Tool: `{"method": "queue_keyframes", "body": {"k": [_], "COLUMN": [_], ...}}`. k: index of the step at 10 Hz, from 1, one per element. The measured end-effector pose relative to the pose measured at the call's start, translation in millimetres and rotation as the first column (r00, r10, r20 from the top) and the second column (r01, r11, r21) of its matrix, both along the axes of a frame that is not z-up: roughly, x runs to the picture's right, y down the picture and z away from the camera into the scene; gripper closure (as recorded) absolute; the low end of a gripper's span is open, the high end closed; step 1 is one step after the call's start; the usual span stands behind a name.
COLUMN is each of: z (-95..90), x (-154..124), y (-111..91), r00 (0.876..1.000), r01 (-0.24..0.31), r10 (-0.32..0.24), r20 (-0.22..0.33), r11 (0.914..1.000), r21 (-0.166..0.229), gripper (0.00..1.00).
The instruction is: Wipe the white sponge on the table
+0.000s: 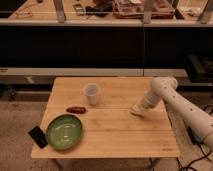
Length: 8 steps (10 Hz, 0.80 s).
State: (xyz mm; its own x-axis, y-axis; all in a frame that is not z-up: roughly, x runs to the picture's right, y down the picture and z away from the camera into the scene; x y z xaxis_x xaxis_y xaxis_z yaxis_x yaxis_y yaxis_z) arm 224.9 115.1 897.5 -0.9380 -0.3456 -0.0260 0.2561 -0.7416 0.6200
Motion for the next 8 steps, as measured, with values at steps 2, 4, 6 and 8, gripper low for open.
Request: {"method": "queue_keyframes", "body": {"k": [2, 4, 6, 8], "z": [23.4, 38.1, 37.8, 19.9], "x": [-22, -70, -112, -162], "y": [-25, -40, -38, -16], "r00": [1.0, 0.995, 0.982, 0.946], "r01": [0.026, 0.096, 0.17, 0.277], "r10": [-0.026, -0.096, -0.17, -0.277], "r20": [-0.011, 0.024, 0.077, 0.168], "r11": [0.9997, 0.9954, 0.9854, 0.9606], "r21": [-0.003, -0.006, 0.003, 0.023], "gripper": [1.0, 1.0, 1.0, 1.0]}}
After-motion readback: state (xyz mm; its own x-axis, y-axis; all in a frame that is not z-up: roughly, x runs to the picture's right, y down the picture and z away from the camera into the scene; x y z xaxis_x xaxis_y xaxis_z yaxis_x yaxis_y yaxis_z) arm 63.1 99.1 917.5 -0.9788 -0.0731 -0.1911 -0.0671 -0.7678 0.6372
